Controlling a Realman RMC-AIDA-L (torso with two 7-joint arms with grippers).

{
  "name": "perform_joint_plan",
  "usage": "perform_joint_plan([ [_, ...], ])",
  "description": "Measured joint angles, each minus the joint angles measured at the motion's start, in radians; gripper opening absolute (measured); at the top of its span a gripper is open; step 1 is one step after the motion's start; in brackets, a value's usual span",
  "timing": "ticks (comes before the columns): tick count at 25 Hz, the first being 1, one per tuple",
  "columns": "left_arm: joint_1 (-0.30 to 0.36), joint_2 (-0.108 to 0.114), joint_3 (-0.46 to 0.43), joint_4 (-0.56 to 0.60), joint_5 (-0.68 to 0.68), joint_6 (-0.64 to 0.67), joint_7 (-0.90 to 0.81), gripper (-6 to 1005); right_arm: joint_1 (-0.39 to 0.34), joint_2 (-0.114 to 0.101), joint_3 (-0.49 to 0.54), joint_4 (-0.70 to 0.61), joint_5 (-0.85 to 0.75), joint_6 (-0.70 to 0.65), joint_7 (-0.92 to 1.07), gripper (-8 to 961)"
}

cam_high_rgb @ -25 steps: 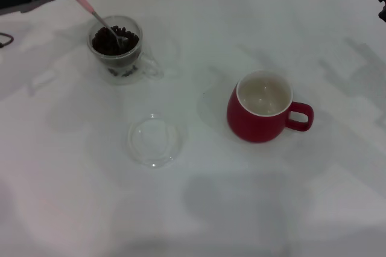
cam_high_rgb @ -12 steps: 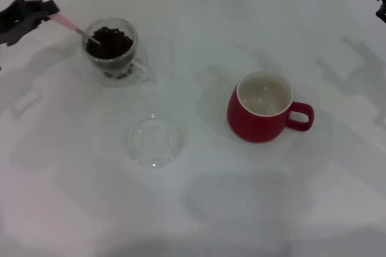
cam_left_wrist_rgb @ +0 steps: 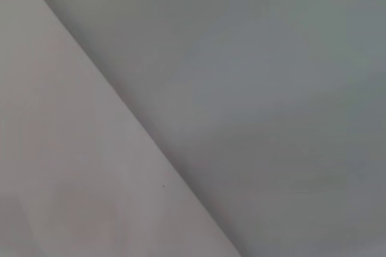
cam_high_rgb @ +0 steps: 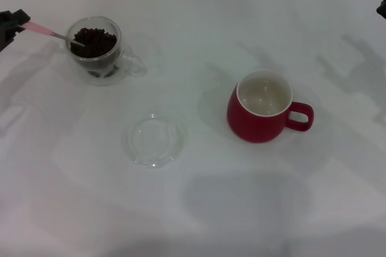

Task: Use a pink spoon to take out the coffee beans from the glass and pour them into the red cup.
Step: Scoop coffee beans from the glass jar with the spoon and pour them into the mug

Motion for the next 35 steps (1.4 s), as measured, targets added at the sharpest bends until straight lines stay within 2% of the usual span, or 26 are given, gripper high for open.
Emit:
perform_joint_plan([
  [20,0.03,0.005,-0.022,0.0,-0.069,0.053,0.04,126,0.005,-0.001,-0.002,-0.003,0.0,0.019,0.013,840],
  [31,0.025,0.009,-0.022,0.0,-0.08,0.166,0.053,127,0.012,-0.003,-0.007,-0.004,0.0,0.024,0.014,840],
  [35,0.016,0.01,-0.022,-0.001,-0.08,0.223,0.047,127,0.015,0.003,-0.008,-0.005,0.0,0.023,0.009,840],
])
